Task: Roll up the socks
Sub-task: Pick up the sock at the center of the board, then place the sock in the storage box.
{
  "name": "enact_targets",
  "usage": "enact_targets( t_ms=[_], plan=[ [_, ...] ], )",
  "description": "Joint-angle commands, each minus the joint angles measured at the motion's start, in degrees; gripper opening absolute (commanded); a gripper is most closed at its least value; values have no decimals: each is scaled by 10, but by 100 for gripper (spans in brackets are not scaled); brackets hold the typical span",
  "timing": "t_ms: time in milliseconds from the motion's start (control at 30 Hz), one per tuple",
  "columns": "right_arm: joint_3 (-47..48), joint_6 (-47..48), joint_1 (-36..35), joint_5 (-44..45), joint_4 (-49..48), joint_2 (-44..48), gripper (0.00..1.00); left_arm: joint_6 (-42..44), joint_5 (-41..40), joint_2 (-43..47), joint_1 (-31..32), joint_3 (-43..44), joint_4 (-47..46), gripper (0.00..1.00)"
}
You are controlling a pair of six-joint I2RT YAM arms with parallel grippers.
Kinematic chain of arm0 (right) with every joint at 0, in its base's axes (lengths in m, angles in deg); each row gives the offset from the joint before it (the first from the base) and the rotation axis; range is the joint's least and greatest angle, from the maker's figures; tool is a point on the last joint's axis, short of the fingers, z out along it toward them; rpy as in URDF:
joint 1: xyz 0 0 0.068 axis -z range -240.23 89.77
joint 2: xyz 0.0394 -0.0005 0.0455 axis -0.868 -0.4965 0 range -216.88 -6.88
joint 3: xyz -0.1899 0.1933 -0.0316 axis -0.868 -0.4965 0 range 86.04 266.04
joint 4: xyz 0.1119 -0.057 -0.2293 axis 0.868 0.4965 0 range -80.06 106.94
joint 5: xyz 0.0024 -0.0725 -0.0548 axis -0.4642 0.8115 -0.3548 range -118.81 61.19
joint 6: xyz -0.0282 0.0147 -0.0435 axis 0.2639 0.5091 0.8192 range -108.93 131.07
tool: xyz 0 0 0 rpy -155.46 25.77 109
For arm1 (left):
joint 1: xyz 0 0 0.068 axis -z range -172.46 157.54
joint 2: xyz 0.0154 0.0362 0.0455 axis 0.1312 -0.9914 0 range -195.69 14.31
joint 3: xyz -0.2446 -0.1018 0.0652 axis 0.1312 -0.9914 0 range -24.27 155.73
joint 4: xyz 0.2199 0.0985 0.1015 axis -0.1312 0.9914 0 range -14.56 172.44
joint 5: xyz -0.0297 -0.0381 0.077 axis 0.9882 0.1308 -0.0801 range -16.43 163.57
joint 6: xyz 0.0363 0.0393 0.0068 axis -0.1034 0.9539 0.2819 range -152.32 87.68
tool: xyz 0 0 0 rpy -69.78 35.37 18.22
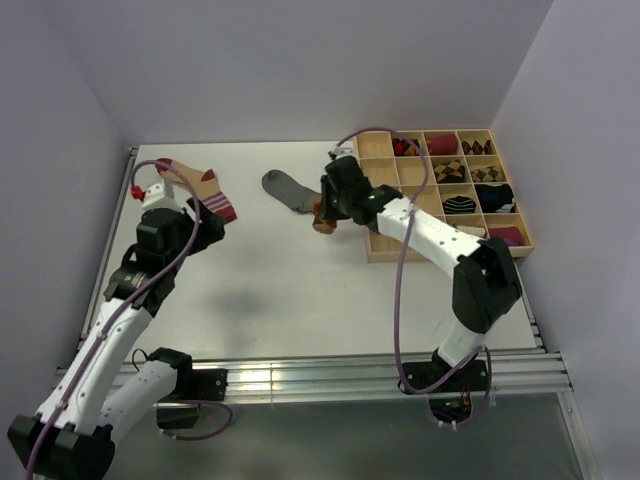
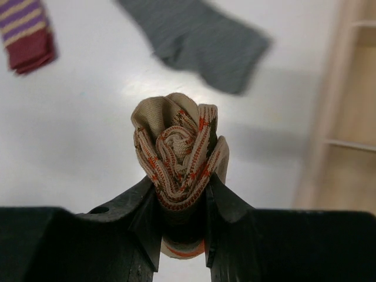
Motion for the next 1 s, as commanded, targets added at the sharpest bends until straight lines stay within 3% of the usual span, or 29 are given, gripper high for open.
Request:
enact_targets(
  t_ms=[0,67,200,367,533,633,767,967],
  plan=[
    [22,71,59,58,49,44,0,41,-110,53,-3,44,74,81],
    [42,99,107,64,67,47,0,51,-156,92,-3,54,79,90],
    [71,144,183,78,75,45,0,85,-211,161,-3,52,66,99],
    [103,156,283,17,42,24,0,118,-218,247,-3,0,12,99],
    [171,172,329,9,50,-50,0,127,-225,288,-3,-69,-58,100],
    [268,121,354,14,98,-107,0,128,-244,295,-3,-90,-110,99],
    [308,48,366,9,112,-155,0,136,-256,303,-3,-114,-170,99],
    [325,-47,401,-13,131,-220,0,144,-254,305,-11,-143,-180,97]
  ],
)
